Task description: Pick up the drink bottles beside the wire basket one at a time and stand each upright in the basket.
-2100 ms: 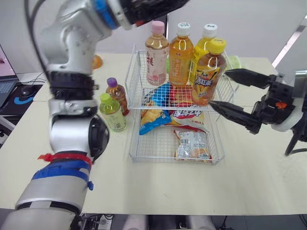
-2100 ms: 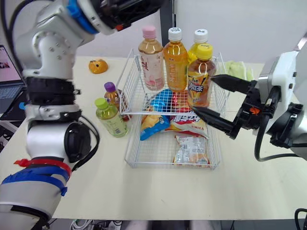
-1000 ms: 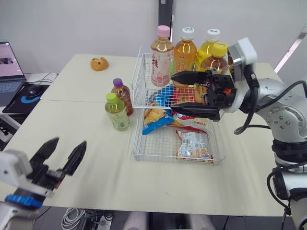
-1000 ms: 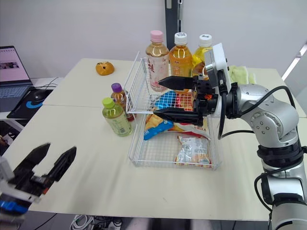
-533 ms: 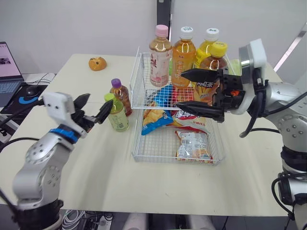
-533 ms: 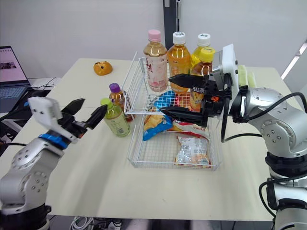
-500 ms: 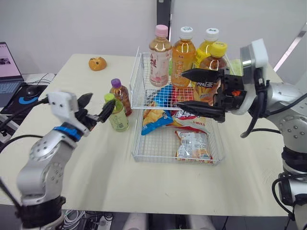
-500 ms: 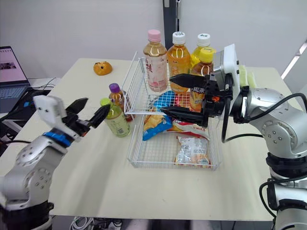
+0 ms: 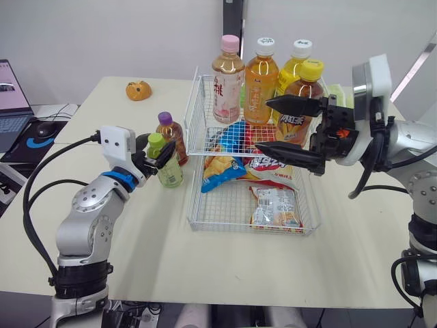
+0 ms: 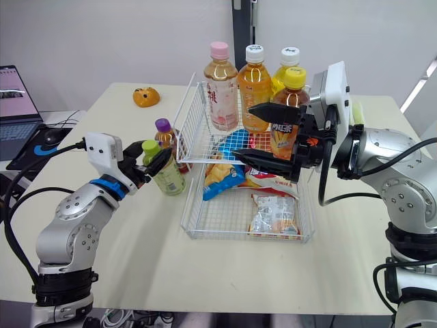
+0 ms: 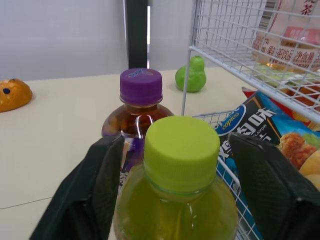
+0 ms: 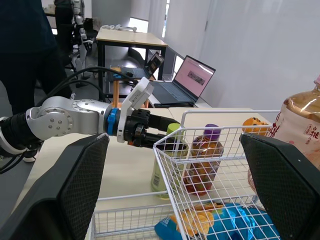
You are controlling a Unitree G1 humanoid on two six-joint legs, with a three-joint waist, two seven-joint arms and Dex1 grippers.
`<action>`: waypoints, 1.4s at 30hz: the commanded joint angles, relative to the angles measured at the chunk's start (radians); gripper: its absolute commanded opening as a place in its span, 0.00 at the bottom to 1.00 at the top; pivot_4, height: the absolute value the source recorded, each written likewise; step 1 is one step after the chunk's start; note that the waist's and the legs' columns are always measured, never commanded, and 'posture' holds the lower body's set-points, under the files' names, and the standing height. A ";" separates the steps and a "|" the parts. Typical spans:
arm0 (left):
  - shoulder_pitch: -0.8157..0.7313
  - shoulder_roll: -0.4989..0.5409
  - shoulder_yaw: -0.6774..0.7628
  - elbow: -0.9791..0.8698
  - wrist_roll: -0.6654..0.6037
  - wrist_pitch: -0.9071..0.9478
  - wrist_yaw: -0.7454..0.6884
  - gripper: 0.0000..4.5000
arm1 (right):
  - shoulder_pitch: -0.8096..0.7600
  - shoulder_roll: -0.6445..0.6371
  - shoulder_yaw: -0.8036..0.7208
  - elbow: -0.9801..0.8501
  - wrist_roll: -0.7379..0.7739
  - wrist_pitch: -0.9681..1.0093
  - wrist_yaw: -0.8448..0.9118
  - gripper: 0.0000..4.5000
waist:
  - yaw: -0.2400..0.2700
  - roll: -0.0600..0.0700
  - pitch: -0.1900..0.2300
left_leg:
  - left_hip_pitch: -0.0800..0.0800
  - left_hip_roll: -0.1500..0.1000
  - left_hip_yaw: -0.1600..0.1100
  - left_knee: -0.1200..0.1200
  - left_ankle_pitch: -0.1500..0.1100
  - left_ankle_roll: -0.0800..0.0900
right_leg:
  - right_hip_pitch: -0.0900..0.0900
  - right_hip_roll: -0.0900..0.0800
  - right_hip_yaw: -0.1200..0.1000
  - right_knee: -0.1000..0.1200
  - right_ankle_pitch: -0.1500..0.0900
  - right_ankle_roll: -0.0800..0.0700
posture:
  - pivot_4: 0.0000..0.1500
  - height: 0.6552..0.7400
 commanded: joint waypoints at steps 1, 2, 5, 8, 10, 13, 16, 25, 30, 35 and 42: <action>-0.004 -0.003 0.005 -0.016 0.007 -0.019 -0.001 0.46 | -0.006 -0.013 -0.032 -0.033 0.018 -0.006 -0.007 1.00 | 0.000 0.000 0.000 | 0.000 0.000 0.000 0.000 0.000 0.000 | 0.000 0.000 0.000 0.000 0.000 0.000 | 1.00 1.00; -0.001 -0.004 0.007 -0.018 0.005 -0.017 0.000 0.40 | -0.006 -0.014 -0.032 -0.034 0.020 -0.006 -0.007 1.00 | 0.000 0.000 0.000 | 0.000 0.000 0.000 0.000 0.000 0.000 | 0.000 0.000 0.000 0.000 0.000 0.000 | 1.00 1.00; 0.004 -0.004 0.013 -0.022 0.006 -0.019 -0.002 0.31 | -0.007 -0.015 -0.030 -0.033 0.020 -0.008 -0.008 1.00 | 0.002 0.000 0.000 | 0.000 0.000 0.000 0.000 0.000 0.000 | 0.000 0.000 0.000 0.000 0.000 0.000 | 1.00 1.00; 0.004 0.004 0.023 -0.028 0.001 -0.018 -0.007 0.31 | -0.006 -0.015 -0.030 -0.035 0.023 -0.010 -0.010 1.00 | 0.002 0.000 0.000 | 0.000 0.000 0.000 0.000 0.000 0.000 | 0.000 0.000 0.000 0.000 0.000 0.000 | 1.00 1.00; -0.001 0.022 0.038 -0.037 -0.012 -0.012 -0.022 0.31 | -0.005 -0.017 -0.031 -0.037 0.026 -0.009 -0.012 1.00 | 0.002 0.000 0.000 | 0.000 0.000 0.000 0.000 0.000 0.000 | 0.000 0.000 0.000 0.000 0.000 0.000 | 1.00 1.00; -0.026 0.074 0.089 -0.066 -0.087 0.035 -0.072 0.31 | 0.001 -0.022 -0.041 -0.043 0.037 -0.005 -0.016 1.00 | 0.001 -0.001 0.001 | 0.000 0.000 0.000 0.000 0.000 0.000 | 0.000 0.000 0.000 0.000 0.000 0.000 | 1.00 1.00; -0.086 0.176 0.151 -0.085 -0.205 0.113 -0.162 0.31 | 0.009 -0.027 -0.046 -0.051 0.045 -0.001 -0.023 1.00 | 0.000 -0.002 0.002 | -0.003 0.000 0.000 0.000 0.000 0.000 | -0.003 0.000 0.000 0.000 0.000 0.000 | 1.00 1.00; -0.441 0.519 0.219 0.079 -0.565 0.463 -0.382 0.31 | 0.039 -0.040 -0.063 -0.061 0.049 -0.001 -0.043 1.00 | -0.001 -0.005 0.003 | -0.015 -0.001 -0.001 0.002 0.003 -0.004 | -0.012 0.000 -0.001 -0.002 0.000 0.001 | 1.00 1.00; -0.720 0.608 0.097 0.244 -0.583 0.539 -0.538 0.31 | 0.063 -0.042 -0.083 -0.087 0.056 0.003 -0.076 1.00 | -0.005 -0.005 0.004 | -0.015 -0.001 -0.001 0.001 0.003 -0.005 | -0.013 0.000 -0.002 -0.001 0.000 0.001 | 1.00 1.00; -0.962 0.530 -0.024 0.387 -0.545 0.540 -0.648 0.31 | 0.099 -0.056 -0.112 -0.130 0.072 0.012 -0.121 1.00 | -0.005 -0.005 0.005 | -0.015 -0.001 -0.001 0.002 0.003 -0.005 | -0.013 0.000 -0.002 0.000 0.000 0.001 | 1.00 1.00; -1.076 0.289 -0.170 0.475 -0.426 0.414 -0.773 0.31 | 0.179 -0.101 -0.204 -0.241 0.148 0.049 -0.247 1.00 | -0.002 -0.005 0.005 | -0.015 -0.001 0.000 0.003 0.003 -0.005 | -0.013 0.000 -0.001 0.001 0.000 0.001 | 1.00 1.00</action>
